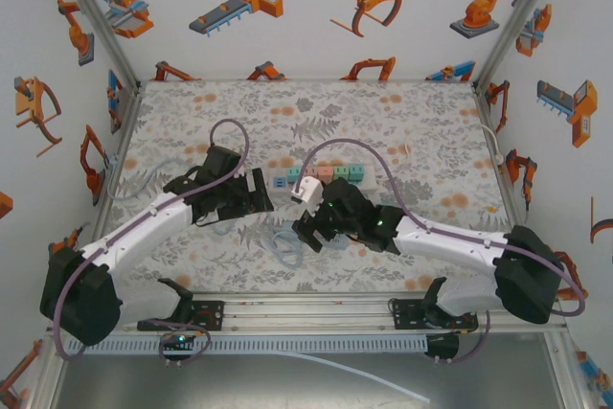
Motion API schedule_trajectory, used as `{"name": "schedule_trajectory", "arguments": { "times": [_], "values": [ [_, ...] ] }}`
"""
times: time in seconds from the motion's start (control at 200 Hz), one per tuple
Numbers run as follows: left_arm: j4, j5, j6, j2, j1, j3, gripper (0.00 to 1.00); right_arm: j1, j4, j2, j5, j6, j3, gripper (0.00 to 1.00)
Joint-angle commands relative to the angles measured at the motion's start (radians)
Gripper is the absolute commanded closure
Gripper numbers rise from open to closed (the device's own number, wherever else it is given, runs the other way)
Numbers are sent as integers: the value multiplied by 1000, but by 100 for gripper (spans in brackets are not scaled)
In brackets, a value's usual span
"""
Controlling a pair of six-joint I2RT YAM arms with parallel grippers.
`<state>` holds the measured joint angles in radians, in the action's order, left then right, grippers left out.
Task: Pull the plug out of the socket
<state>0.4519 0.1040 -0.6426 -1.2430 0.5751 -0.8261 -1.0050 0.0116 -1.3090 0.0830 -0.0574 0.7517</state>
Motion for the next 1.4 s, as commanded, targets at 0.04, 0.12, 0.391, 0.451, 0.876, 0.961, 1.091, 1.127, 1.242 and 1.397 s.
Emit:
{"name": "schedule_trajectory", "arguments": {
  "times": [0.04,0.12,0.391,0.451,0.876,0.961,1.091,1.127,1.242,1.397],
  "values": [
    [-14,133,-22,-53,-3,-27,23,-10,72,-38,33,-139,47,26],
    [-17,157,-2,-97,-3,-30,24,-10,68,-66,34,-173,55,27],
    [-15,187,14,-225,17,-43,35,-9,53,-134,42,-247,65,44],
    [-15,182,21,-249,31,-52,37,-10,45,-142,44,-252,63,47],
    [57,49,25,-399,125,-107,46,-9,-5,-194,63,-280,64,66],
    [58,32,17,-414,126,-99,48,-10,-10,-199,70,-290,67,69],
    [65,5,7,-423,126,-91,50,-10,-23,-190,88,-300,67,76],
    [70,-3,3,-428,127,-92,50,-9,-32,-184,92,-300,66,78],
    [77,-12,-6,-450,127,-96,50,-10,-77,-160,111,-291,54,87],
    [76,-12,-11,-469,127,-94,51,4,-132,-135,146,-243,38,92]
  ]
}}
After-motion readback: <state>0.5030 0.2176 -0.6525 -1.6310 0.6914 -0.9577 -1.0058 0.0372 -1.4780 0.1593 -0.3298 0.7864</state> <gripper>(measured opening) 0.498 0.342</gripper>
